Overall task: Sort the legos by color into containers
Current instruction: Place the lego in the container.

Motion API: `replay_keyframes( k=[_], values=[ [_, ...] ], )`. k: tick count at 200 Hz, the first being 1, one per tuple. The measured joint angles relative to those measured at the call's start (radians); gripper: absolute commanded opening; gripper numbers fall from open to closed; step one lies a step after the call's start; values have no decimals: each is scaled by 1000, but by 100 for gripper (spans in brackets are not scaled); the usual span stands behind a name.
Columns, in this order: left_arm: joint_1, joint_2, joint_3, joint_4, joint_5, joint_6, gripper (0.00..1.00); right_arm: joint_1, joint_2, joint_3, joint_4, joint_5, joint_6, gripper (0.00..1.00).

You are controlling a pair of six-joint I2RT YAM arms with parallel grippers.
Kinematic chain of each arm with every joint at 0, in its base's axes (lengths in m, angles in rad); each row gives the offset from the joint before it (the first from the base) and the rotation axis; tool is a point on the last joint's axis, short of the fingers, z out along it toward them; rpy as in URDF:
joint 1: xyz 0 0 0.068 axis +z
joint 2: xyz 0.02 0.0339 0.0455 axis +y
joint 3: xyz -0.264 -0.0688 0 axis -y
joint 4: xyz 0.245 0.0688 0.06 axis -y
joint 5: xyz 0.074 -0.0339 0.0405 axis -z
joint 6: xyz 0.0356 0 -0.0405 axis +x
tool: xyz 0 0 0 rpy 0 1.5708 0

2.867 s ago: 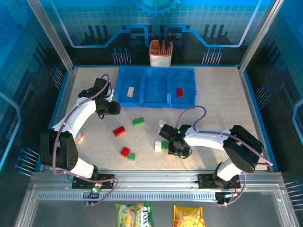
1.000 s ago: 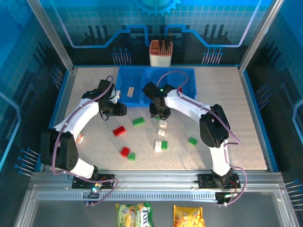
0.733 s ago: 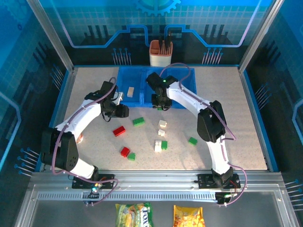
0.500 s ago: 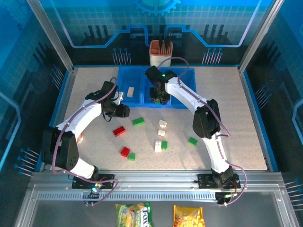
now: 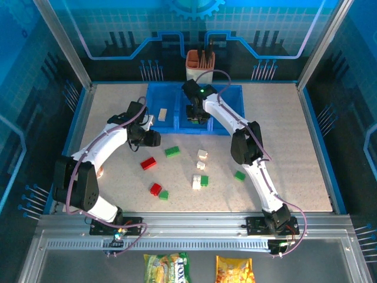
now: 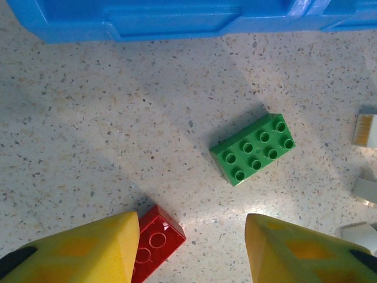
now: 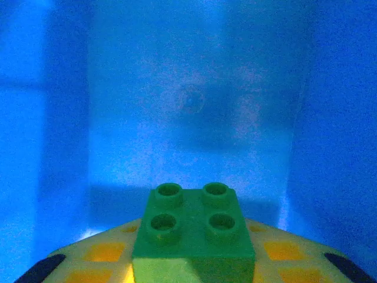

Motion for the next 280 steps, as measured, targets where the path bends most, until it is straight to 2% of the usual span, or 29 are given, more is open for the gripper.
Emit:
replay_keyframes(
  k=[130, 173, 280],
  values=[
    [0, 0, 0, 0, -84, 31, 51, -28, 66, 26, 191, -16, -12, 38],
    [0, 0, 0, 0, -99, 34, 52, -29, 118, 26, 206, -19, -3, 48],
    [0, 0, 0, 0, -96, 34, 52, -29, 105, 14, 225, -29, -2, 55]
  ],
)
